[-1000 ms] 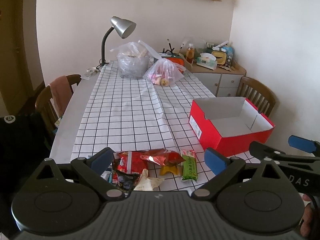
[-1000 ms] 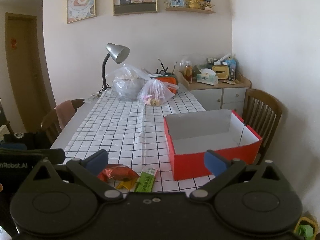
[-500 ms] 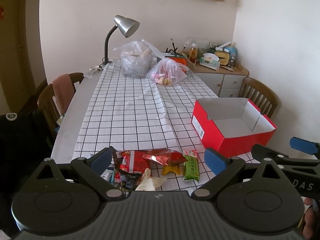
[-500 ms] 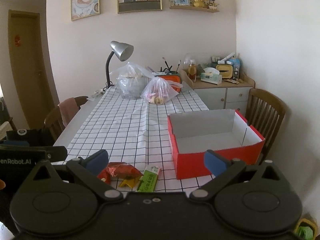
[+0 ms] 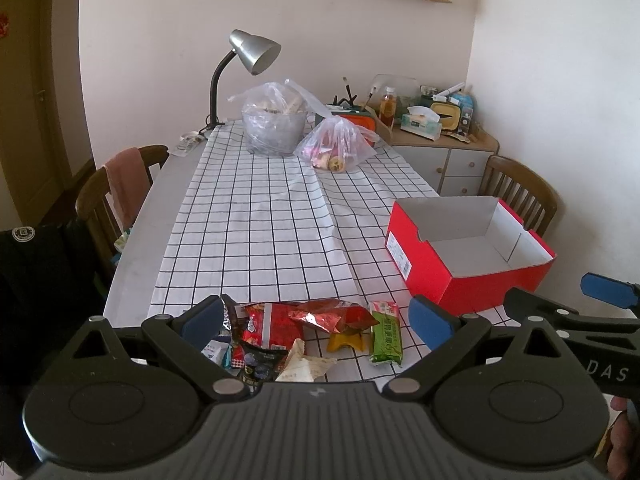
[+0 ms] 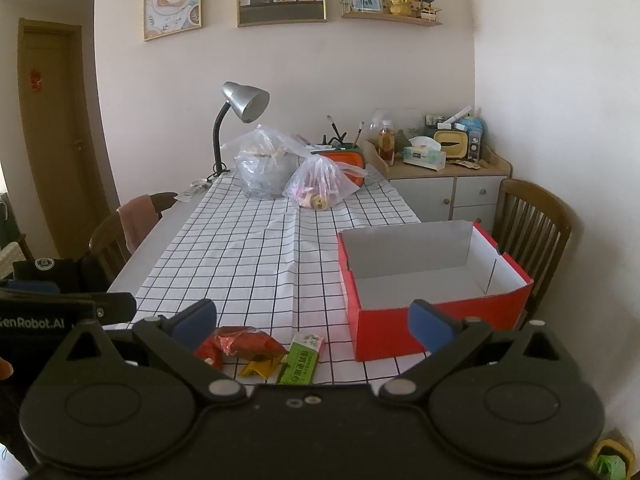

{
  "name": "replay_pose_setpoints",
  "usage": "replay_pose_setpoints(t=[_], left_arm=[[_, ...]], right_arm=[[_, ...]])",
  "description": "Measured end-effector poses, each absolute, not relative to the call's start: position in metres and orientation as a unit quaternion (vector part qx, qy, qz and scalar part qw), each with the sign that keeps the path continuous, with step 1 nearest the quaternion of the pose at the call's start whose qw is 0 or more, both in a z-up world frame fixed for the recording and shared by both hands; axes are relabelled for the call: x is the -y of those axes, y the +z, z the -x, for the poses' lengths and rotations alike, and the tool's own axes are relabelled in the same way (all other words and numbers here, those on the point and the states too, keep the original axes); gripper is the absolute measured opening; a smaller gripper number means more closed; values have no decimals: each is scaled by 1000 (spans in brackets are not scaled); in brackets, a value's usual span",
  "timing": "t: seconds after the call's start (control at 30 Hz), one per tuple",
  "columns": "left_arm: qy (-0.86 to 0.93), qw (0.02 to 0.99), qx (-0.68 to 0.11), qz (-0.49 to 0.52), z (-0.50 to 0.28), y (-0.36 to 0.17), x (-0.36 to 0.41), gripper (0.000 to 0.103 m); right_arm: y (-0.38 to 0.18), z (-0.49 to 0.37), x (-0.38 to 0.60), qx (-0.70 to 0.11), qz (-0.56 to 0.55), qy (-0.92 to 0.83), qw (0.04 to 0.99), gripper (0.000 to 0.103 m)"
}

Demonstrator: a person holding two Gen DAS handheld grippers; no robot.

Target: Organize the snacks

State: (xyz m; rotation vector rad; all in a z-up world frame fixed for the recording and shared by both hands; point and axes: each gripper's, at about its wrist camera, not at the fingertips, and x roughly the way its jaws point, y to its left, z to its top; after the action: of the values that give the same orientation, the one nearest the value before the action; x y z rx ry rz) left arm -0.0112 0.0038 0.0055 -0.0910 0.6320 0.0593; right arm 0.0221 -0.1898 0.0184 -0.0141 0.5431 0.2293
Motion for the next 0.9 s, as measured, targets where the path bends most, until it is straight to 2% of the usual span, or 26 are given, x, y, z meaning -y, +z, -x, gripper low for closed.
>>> replay_pose_setpoints(t=[0.9], left_arm=[[41,933,-352,54,-9,-9,-12,99]], right_arm=[[8,-44,181,-304,12,124,945,103]])
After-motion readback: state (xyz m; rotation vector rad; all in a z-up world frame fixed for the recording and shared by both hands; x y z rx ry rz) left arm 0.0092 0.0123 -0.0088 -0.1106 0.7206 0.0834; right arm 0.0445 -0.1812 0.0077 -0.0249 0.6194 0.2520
